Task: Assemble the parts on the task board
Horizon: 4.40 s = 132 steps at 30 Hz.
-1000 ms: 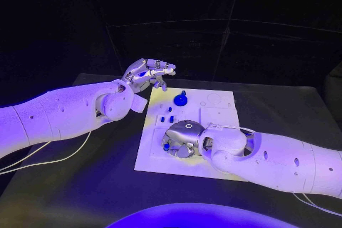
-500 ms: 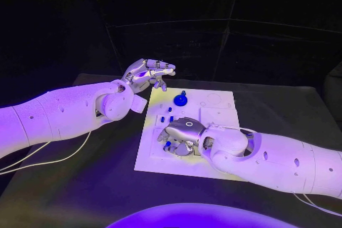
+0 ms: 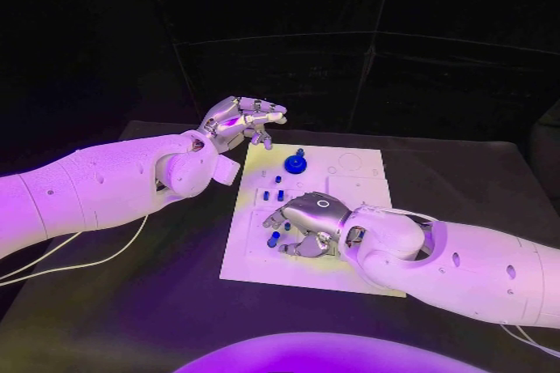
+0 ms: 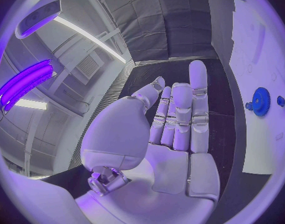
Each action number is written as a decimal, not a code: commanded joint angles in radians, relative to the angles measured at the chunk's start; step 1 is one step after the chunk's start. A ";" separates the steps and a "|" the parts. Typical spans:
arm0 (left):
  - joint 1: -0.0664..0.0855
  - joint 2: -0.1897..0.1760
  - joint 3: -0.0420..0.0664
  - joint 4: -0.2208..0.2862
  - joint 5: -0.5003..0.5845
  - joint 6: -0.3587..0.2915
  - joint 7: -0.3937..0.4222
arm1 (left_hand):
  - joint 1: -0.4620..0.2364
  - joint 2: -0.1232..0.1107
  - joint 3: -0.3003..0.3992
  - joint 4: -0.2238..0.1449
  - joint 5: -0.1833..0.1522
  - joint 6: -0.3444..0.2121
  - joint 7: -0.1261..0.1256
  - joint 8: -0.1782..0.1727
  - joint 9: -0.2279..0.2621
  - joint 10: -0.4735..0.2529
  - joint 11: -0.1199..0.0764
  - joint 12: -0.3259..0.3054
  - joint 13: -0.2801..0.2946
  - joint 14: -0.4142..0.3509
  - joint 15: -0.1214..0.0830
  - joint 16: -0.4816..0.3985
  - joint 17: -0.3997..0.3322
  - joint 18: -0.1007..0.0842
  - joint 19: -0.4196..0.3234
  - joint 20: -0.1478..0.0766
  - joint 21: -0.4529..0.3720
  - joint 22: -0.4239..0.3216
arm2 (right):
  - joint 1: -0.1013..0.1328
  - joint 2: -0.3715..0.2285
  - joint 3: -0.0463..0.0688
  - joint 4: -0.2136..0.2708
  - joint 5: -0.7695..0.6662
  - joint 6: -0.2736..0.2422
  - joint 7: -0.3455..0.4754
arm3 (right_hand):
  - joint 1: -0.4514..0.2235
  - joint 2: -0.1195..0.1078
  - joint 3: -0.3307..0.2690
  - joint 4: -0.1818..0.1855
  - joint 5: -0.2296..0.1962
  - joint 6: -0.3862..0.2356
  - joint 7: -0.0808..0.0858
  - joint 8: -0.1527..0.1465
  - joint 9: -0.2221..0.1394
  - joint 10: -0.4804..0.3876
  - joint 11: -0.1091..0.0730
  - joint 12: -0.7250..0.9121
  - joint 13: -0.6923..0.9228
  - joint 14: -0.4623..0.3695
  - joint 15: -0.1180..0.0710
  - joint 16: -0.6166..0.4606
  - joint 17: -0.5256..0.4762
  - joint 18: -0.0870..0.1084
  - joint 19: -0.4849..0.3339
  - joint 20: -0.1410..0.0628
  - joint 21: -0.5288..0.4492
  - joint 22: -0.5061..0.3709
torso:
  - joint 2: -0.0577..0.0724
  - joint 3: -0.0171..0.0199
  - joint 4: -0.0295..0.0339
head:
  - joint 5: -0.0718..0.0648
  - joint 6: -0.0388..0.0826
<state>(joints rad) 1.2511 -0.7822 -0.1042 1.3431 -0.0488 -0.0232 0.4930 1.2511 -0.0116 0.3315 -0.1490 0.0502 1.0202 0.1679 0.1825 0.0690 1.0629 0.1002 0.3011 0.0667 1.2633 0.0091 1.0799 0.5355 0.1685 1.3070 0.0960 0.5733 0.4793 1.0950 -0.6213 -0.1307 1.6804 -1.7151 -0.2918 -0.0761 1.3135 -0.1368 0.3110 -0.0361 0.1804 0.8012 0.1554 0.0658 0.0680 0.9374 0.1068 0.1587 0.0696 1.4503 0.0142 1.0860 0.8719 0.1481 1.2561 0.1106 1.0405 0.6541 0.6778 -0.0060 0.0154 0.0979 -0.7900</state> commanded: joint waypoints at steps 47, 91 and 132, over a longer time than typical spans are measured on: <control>0.001 0.006 0.000 -0.008 0.001 0.024 -0.005 | 0.005 0.006 -0.010 0.000 0.004 -0.001 0.003 -0.004 0.001 -0.005 -0.001 0.002 0.001 -0.006 0.001 -0.005 -0.003 0.013 0.000 0.009 -0.008 -0.002 | 0.004 0.022 0.002 -0.017 0.039 0.033 0.039 | 0.066 0.066 0.063 -0.020 -0.005 0.088 0.005 0.020 0.006 0.189 -0.023 0.040 -0.007 0.027 -0.022 0.070 0.082 -0.015 0.067 -0.019 0.090 0.141 | 0.002 0.0001 0.0013 | -0.003 0.002; 0.001 -0.008 -0.001 -0.005 -0.008 0.021 -0.008 | 0.006 0.007 -0.011 -0.001 0.004 -0.001 0.003 -0.004 0.001 -0.006 -0.001 0.003 0.001 -0.007 0.001 -0.006 -0.005 0.013 0.001 0.009 -0.009 -0.003 | 0.054 -0.308 0.037 0.145 0.458 -0.096 -0.099 | -0.105 0.024 -0.064 0.098 0.131 0.205 -0.038 0.110 0.037 0.372 -0.081 0.352 0.263 0.056 -0.069 0.198 0.230 -0.044 0.132 -0.061 0.220 0.338 | -0.006 -0.0107 -0.0023 | -0.078 0.037; 0.001 -0.021 -0.011 0.002 -0.025 0.030 -0.001 | 0.001 0.006 -0.016 0.002 0.004 0.000 0.004 -0.003 0.001 -0.005 -0.001 0.004 0.001 -0.009 0.001 -0.006 -0.007 0.013 0.001 0.010 -0.011 -0.004 | -0.002 -0.427 -0.008 0.171 0.357 -0.033 -0.413 | -0.148 0.060 -0.395 0.267 0.134 0.131 -0.046 0.270 0.124 0.476 -0.080 1.196 1.231 0.092 -0.061 0.410 0.547 -0.081 0.190 -0.054 0.359 0.566 | -0.017 -0.0185 -0.0252 | -0.136 0.040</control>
<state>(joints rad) 1.2508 -0.8049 -0.1154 1.3456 -0.0682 -0.0091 0.4820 1.2511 -0.0116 0.3233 -0.1463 0.0502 1.0202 0.1679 0.1825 0.0689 1.0630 0.1001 0.3011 0.0667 1.2633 0.0091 1.0799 0.5290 0.1683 1.3070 0.0960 0.5662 0.4764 1.0938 -1.0508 -0.1387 1.8521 -1.3323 -0.3467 -0.4800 1.1631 -0.0761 -0.0760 0.2322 0.3198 0.9409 0.1093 0.3322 0.1911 1.4169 0.0250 1.3582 1.2995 1.4666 -0.0556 1.4926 1.3079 0.0849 1.4424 0.0536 1.3934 1.2196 0.6595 -0.0248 -0.0104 -0.0394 -0.7514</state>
